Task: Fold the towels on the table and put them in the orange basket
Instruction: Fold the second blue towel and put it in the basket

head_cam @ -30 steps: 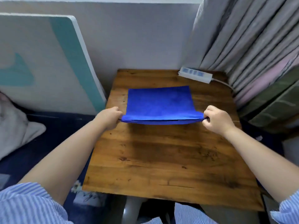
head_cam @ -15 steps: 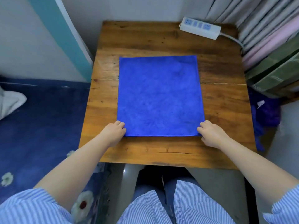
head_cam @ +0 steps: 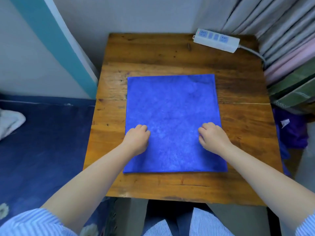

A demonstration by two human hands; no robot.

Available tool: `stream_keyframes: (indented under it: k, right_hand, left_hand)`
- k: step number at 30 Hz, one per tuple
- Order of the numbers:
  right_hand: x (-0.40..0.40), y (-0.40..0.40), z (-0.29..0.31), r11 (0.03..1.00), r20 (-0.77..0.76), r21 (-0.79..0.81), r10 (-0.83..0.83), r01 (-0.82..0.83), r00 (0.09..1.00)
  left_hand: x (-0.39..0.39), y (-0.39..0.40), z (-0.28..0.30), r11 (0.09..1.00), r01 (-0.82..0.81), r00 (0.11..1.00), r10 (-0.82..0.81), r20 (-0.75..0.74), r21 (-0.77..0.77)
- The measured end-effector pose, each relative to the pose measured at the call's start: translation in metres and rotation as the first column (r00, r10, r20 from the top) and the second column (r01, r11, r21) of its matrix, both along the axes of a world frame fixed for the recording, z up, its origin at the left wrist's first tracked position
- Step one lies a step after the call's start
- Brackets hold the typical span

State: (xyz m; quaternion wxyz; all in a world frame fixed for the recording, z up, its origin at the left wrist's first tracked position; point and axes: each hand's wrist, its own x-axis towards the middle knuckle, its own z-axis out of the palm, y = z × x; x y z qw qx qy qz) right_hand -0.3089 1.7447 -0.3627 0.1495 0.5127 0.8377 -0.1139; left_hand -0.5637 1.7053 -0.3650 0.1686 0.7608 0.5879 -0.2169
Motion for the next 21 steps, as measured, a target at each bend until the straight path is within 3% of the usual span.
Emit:
stream_keyframes:
  k: [4,7,11,14,18,21]
  right_hand:
    - [-0.044,0.051,-0.015,0.996,-0.277,0.083,-0.005,0.029,0.961]
    - [-0.073,0.089,-0.032,0.997,-0.224,0.017,-0.067,0.073,0.972]
    - [-0.099,0.129,-0.053,0.994,-0.21,0.061,-0.079,0.094,0.975]
    - [-0.107,0.153,-0.068,0.998,-0.195,0.03,-0.039,0.046,0.98]
    - [-0.092,0.167,-0.077,1.0,-0.194,0.031,0.006,0.0,0.981]
    - [-0.066,0.18,-0.077,0.995,-0.192,0.046,-0.083,0.093,0.978]
  left_hand:
    - [0.017,0.064,-0.011,0.955,-0.246,0.956,0.21,0.207,0.166]
    - [0.023,0.104,-0.029,0.9,-0.381,0.903,0.313,0.293,0.213]
    - [0.019,0.136,-0.051,0.828,-0.481,0.873,0.425,0.239,0.288]
    - [0.009,0.154,-0.067,0.83,-0.499,0.862,0.446,0.242,0.248]
    - [-0.012,0.167,-0.076,0.811,-0.531,0.84,0.467,0.276,0.245]
    - [-0.031,0.173,-0.078,0.747,-0.618,0.781,0.552,0.291,0.244]
